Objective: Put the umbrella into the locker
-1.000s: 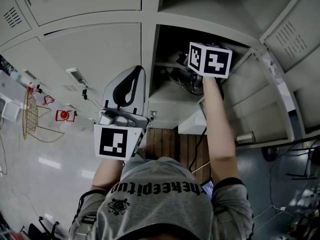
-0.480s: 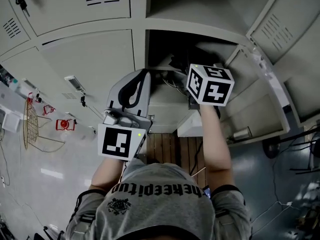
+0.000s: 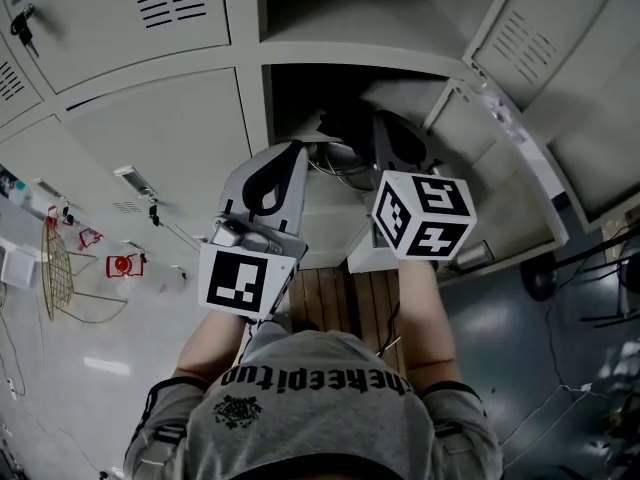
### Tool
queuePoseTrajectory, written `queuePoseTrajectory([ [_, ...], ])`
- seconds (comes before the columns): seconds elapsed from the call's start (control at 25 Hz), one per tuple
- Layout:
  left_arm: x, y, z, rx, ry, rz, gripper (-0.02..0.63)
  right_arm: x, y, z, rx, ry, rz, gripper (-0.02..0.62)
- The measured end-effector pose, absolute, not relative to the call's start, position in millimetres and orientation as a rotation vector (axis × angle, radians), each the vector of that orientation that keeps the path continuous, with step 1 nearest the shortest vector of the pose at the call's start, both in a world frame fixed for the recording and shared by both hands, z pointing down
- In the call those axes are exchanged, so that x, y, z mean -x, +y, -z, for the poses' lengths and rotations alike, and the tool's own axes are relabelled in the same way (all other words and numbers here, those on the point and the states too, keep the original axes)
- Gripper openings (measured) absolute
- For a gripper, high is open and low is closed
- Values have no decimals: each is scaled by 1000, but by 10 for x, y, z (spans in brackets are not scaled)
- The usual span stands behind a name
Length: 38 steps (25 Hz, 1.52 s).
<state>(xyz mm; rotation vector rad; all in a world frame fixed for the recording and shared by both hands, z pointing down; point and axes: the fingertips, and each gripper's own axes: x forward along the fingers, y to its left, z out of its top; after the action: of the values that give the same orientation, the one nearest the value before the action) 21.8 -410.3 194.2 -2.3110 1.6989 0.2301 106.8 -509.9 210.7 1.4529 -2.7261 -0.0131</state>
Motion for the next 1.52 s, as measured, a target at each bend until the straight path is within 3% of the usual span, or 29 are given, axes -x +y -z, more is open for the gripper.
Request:
queuePoseTrajectory([
  [1.52,-271,-4065,-2154,2376,1739,-289,5,-1707,-4407,-2327,-1675,-2712,176,2],
])
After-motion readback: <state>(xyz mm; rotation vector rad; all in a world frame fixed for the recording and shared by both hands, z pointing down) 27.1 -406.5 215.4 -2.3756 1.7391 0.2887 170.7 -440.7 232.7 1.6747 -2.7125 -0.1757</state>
